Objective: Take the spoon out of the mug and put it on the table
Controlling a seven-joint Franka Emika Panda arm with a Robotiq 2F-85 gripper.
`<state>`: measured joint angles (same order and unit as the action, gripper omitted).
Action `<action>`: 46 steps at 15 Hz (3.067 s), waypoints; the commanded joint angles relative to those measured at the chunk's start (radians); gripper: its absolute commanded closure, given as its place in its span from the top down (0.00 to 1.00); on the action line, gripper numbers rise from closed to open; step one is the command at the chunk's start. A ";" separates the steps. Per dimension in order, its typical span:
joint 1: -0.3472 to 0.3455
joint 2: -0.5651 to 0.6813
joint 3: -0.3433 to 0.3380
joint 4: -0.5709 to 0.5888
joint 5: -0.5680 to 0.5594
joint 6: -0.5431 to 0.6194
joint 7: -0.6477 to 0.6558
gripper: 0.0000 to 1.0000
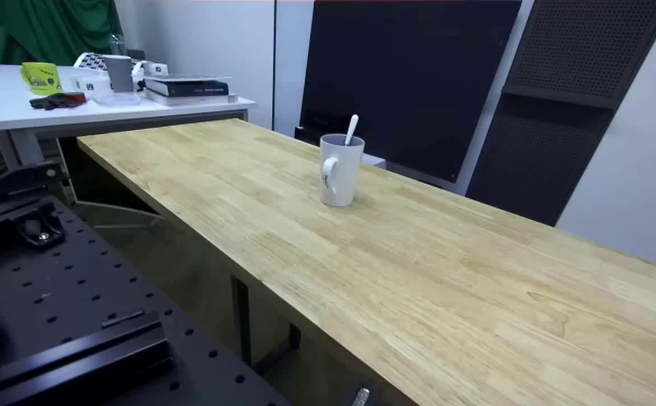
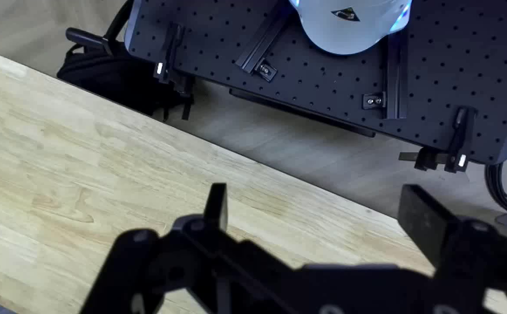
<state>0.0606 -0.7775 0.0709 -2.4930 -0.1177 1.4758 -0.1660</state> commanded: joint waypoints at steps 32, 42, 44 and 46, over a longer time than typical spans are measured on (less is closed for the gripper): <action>-0.123 0.585 -0.265 0.601 0.005 0.081 -0.132 1.00; -0.160 0.752 -0.266 0.769 0.036 0.038 -0.143 1.00; -0.172 0.799 -0.268 0.810 0.046 0.029 -0.149 1.00; -0.184 0.842 -0.266 0.849 0.053 0.034 -0.163 1.00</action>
<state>-0.0954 -0.0225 -0.2029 -1.7524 -0.0873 1.5463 -0.3012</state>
